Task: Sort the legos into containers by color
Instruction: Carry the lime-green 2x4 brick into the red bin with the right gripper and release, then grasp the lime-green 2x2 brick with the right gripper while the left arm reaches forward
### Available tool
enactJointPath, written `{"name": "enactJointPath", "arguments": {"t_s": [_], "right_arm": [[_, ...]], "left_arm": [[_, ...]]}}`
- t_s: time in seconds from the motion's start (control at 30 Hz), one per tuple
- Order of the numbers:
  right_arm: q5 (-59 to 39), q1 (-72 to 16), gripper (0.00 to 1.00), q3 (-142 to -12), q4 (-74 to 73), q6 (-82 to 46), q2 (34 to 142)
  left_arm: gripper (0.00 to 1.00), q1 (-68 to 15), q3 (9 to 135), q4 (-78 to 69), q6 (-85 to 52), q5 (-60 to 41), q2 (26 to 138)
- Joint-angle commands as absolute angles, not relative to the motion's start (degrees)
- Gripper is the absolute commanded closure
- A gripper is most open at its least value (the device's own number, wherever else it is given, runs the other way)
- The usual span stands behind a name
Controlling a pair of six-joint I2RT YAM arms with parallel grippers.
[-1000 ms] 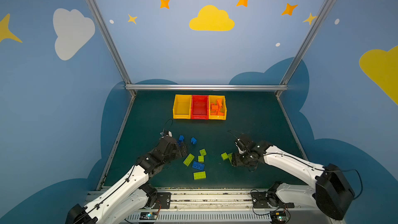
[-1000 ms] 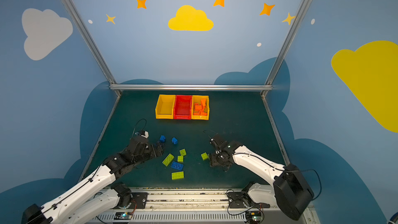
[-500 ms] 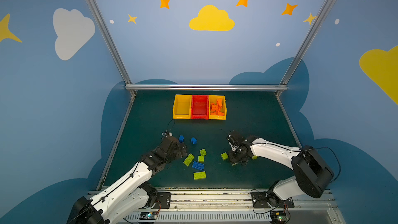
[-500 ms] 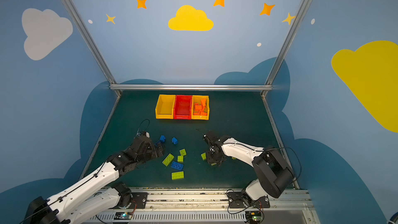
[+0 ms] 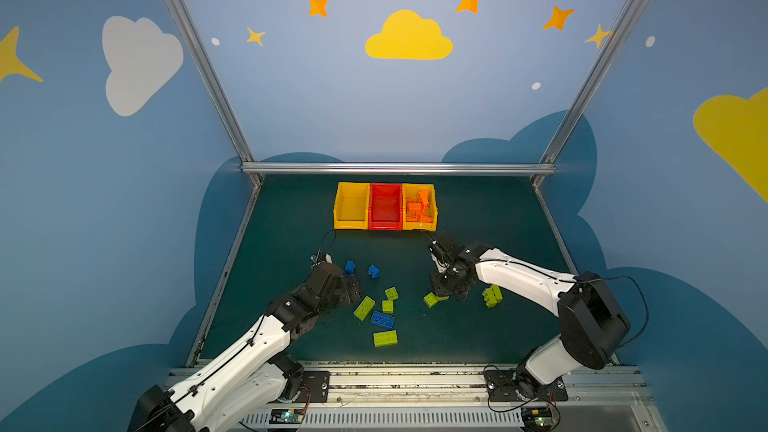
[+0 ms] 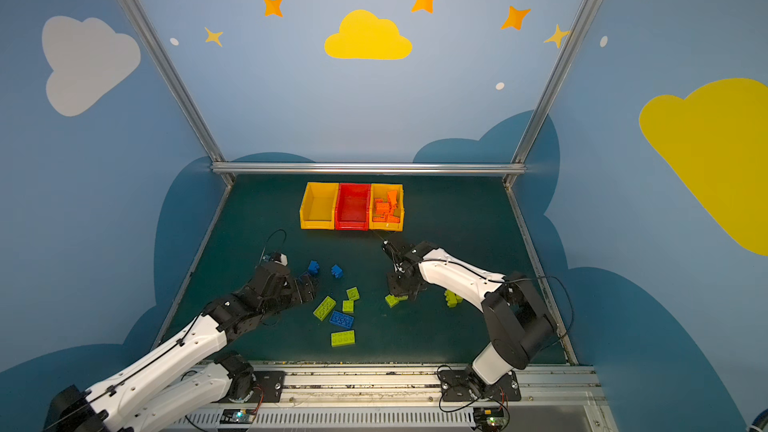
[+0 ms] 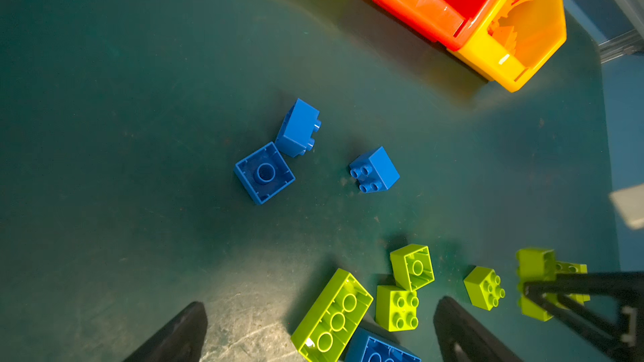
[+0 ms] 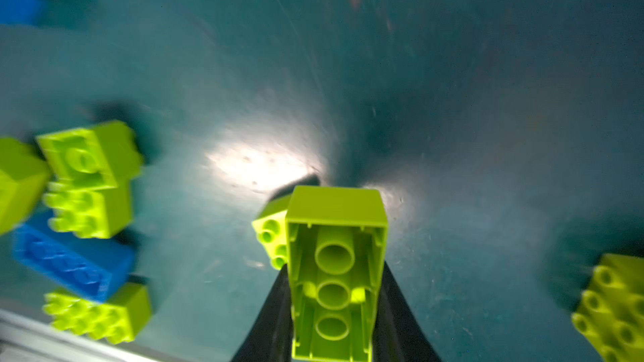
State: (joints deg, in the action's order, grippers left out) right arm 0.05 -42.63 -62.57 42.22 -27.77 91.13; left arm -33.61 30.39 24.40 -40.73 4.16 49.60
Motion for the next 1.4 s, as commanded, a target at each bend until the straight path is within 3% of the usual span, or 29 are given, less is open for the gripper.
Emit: {"name": "enactJointPath", "arguments": {"t_s": [0.0,0.5,0.63,0.77,0.93,1.17,1.37], "right_arm": [[0.0,-42.4,0.81,-70.5,44.1,-25.3,94.2],[-13.6,-36.2,0.8,-130.7,48.4,-21.0,134.2],[-16.2,-34.4,0.78,-140.6,47.8,-21.8,141.9],[-19.4,-32.6,0.72,-144.4,44.2,-22.9,145.7],[-22.0,-31.6,0.44,-146.1,41.8,-23.7,145.8],[-22.5,-32.2,0.4,-141.2,42.5,-22.3,137.6],[-19.8,-33.2,0.38,-115.8,37.1,-21.3,119.7]], "left_arm": [[0.0,-33.6,30.1,24.3,-40.3,4.0,48.7],[0.0,-33.4,30.2,27.8,-41.3,7.2,46.1],[0.0,-33.3,30.3,28.4,-41.5,7.7,45.5],[0.0,-33.2,31.0,29.7,-41.6,7.9,45.1],[0.0,-33.2,31.6,30.9,-42.2,8.1,44.5],[0.0,-33.2,32.5,32.6,-43.4,6.6,42.2],[0.0,-34.0,32.1,33.0,-44.5,4.1,39.2]]}}
